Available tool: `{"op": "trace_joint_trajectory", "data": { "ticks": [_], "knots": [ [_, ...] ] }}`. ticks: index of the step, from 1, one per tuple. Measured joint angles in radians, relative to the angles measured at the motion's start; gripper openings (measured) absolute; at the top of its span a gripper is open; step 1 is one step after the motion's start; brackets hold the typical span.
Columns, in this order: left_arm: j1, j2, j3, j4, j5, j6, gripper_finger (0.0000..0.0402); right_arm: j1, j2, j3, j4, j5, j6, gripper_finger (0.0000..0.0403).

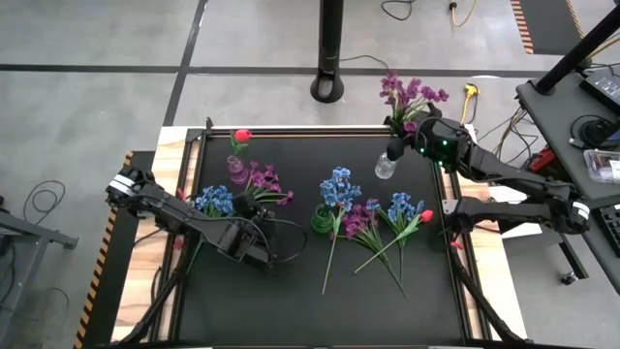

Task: Sort flowers into vase by color
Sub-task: Put the bottom left violet flowers into the transparent vase

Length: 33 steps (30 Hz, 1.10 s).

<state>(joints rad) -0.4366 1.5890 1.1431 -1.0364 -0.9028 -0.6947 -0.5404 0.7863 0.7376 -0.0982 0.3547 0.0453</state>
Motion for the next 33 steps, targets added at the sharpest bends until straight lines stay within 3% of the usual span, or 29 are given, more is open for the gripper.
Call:
{"op": "trace_joint_trajectory", "data": {
  "ticks": [19,33],
  "knots": [
    [0.000,0.000,0.001,0.004,-0.003,-0.014,0.0115,-0.002,0.001,-0.096,0.027,0.040,0.017,0.0038],
    [0.000,0.000,0.001,0.004,-0.003,-0.026,0.0115,-0.002,-0.001,-0.101,-0.047,0.047,0.118,0.0184]
  ]
}}
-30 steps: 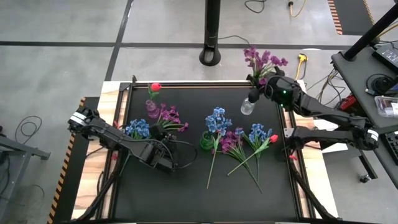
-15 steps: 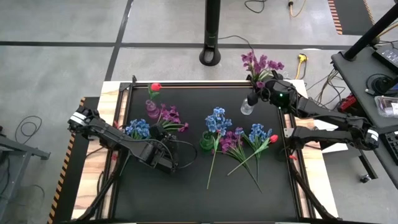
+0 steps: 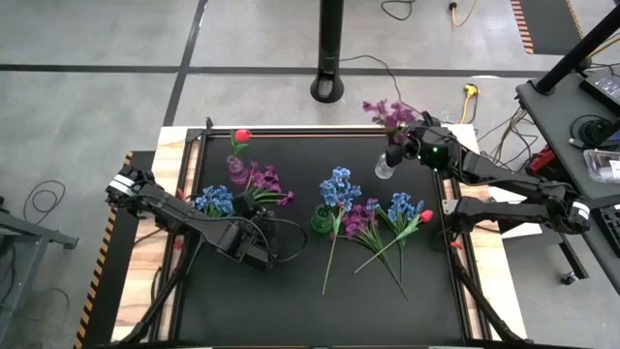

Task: Sort flowers into vase by color
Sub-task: Put the bottom left violet flowers into the transparent vase, then put the middle left blue flowers into the green vase

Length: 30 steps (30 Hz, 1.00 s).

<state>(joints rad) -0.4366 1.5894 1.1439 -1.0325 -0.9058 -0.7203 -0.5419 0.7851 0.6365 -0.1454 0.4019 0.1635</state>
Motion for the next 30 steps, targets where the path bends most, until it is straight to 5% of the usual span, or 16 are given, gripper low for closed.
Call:
{"op": "trace_joint_trajectory", "data": {
  "ticks": [7,14,30],
  "knots": [
    [0.000,0.000,0.000,-0.001,0.018,-0.023,0.0115,0.001,-0.038,0.000,-0.111,0.014,0.052,0.0251],
    [0.000,0.000,0.000,-0.020,0.196,-0.093,0.0115,0.001,-0.128,0.000,-0.285,-0.050,0.163,0.0294],
    [0.000,0.000,0.000,-0.276,0.572,-0.570,0.0113,0.001,-0.175,0.001,-0.385,-0.193,0.243,0.0298]
  ]
}}
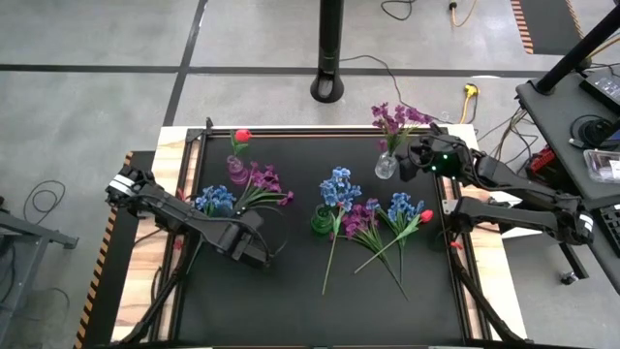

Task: Sort flowers into vase by color
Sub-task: Put the middle left blue flowers into the green vase

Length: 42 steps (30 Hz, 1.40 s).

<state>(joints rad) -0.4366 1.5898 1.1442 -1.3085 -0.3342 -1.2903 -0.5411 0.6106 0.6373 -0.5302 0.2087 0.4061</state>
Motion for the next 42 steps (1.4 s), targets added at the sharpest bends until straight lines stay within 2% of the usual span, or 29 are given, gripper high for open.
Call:
{"op": "trace_joint_trajectory", "data": {
  "ticks": [2,6,14,27,32,42],
  "knots": [
    [0.000,0.000,0.000,-0.032,0.038,-0.072,0.0113,0.002,-0.001,0.000,-0.015,-0.010,0.011,0.0297],
    [-0.010,0.000,-0.016,-0.088,0.044,-0.199,0.0113,0.013,-0.001,0.000,-0.046,-0.011,0.014,0.0300],
    [0.008,0.000,-0.149,-0.083,0.135,-0.290,0.0113,0.043,-0.001,0.000,-0.049,-0.011,0.017,0.0302],
    [0.046,-0.005,-0.408,0.050,0.217,-0.355,0.0113,0.093,-0.001,0.000,-0.012,-0.011,0.045,0.0307],
    [0.046,-0.004,-0.429,0.060,0.214,-0.377,0.0120,0.106,-0.001,0.000,-0.011,-0.010,0.053,0.0313],
    [0.046,-0.004,-0.433,0.079,0.204,-0.380,0.0158,0.108,-0.001,0.000,-0.011,-0.008,0.055,0.0312]
  ]
}}
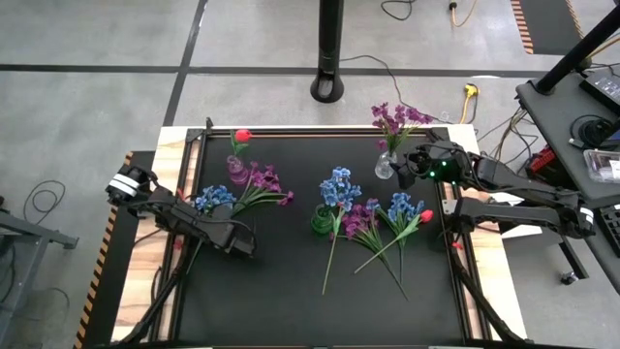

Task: Sort flowers into vase by color
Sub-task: Put the middle left blue flowers into the green vase

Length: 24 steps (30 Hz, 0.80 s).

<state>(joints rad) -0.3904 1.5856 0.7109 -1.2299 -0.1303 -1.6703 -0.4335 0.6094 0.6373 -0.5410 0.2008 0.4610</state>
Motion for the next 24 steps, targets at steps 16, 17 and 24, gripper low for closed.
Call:
{"op": "trace_joint_trajectory", "data": {
  "ticks": [16,17,24],
  "knots": [
    [0.000,0.035,-0.010,0.089,-0.002,-0.011,0.0151,0.006,0.000,0.000,-0.001,-0.020,0.000,0.0311],
    [0.000,0.035,-0.004,0.091,-0.002,-0.002,0.0147,0.006,0.000,0.000,-0.001,-0.020,0.000,0.0311],
    [-0.006,0.035,0.124,0.163,0.041,0.146,0.0119,0.006,0.000,0.000,-0.001,-0.025,0.001,0.0315]
  ]
}}
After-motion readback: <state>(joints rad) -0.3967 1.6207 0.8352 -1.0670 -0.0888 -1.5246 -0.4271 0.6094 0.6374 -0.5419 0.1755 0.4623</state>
